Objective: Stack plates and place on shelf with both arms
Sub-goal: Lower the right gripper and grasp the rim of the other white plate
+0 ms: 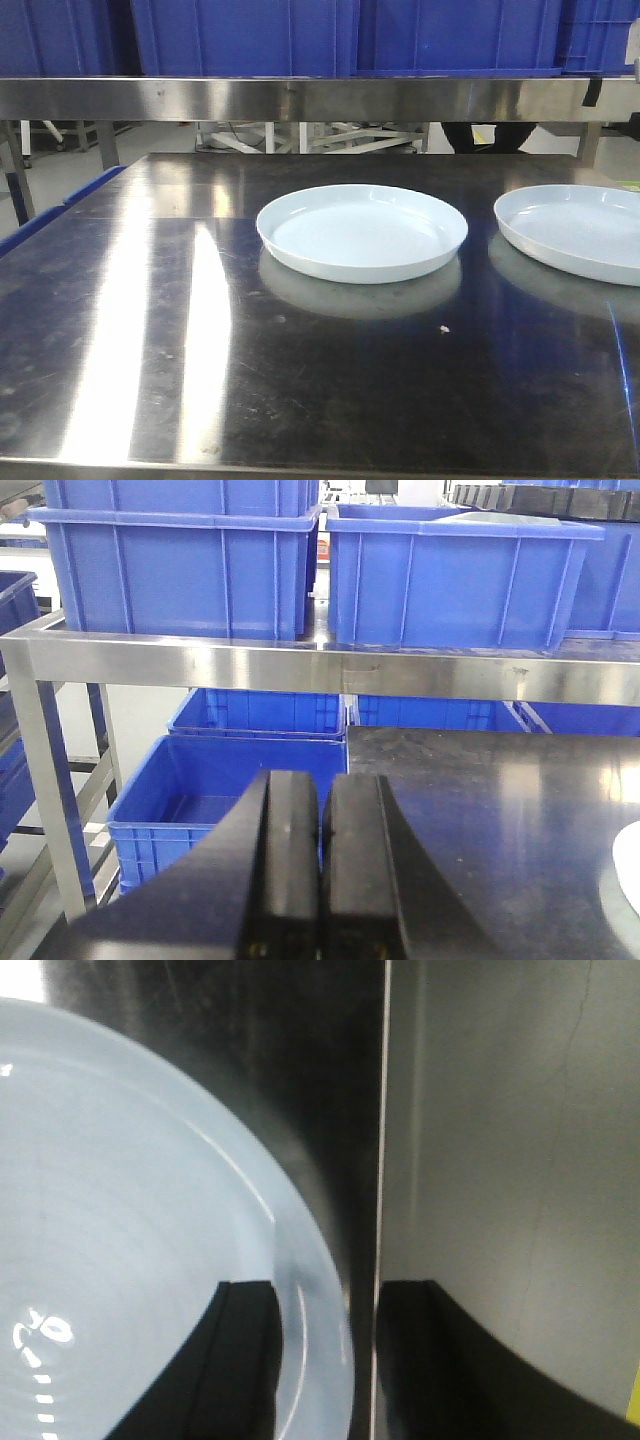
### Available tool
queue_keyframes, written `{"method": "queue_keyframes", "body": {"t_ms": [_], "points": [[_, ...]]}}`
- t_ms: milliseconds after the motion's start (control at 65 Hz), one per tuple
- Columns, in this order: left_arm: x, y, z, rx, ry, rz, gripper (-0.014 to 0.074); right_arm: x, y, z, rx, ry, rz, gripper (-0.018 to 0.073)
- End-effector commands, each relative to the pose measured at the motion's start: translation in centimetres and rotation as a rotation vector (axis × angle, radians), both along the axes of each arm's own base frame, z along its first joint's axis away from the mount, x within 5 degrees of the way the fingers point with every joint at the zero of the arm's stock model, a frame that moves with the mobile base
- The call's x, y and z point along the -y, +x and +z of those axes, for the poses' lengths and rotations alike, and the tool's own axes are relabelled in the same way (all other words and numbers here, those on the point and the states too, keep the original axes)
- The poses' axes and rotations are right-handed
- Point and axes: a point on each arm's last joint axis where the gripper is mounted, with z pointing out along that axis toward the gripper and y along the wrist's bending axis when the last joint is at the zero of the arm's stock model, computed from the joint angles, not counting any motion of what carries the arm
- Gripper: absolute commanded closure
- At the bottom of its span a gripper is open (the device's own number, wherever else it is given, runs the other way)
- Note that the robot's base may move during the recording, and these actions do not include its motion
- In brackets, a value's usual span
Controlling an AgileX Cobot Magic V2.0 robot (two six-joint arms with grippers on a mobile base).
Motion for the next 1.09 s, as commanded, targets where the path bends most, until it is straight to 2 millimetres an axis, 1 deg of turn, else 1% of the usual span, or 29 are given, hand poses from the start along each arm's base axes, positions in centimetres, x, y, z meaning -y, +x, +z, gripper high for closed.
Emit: {"method": "queue_keyframes", "body": {"t_ms": [0, 185, 431, 754, 1077], "points": [[-0.1, -0.1, 2.1, 0.126, -0.016, 0.007, 0.0514, 0.5, -0.2, 3.3, 0.100, -0.020, -0.005, 0.0180], [-0.1, -0.1, 2.1, 0.126, -0.016, 0.007, 0.0514, 1.6, -0.5, 3.2, 0.098, -0.021, -0.034, 0.0180], [-0.1, -0.1, 2.1, 0.126, -0.016, 0.007, 0.0514, 1.4, -0.3, 3.3, 0.120, 0.009, -0.032, 0.0180], [-0.1, -0.1, 2.1, 0.126, -0.016, 0.007, 0.0514, 0.9, -0.4, 3.1, 0.103, 0.016, -0.022, 0.0180], [-0.1, -0.1, 2.1, 0.126, -0.016, 0.007, 0.0514, 0.9, -0.4, 3.1, 0.095, 0.018, -0.022, 0.0180]]}}
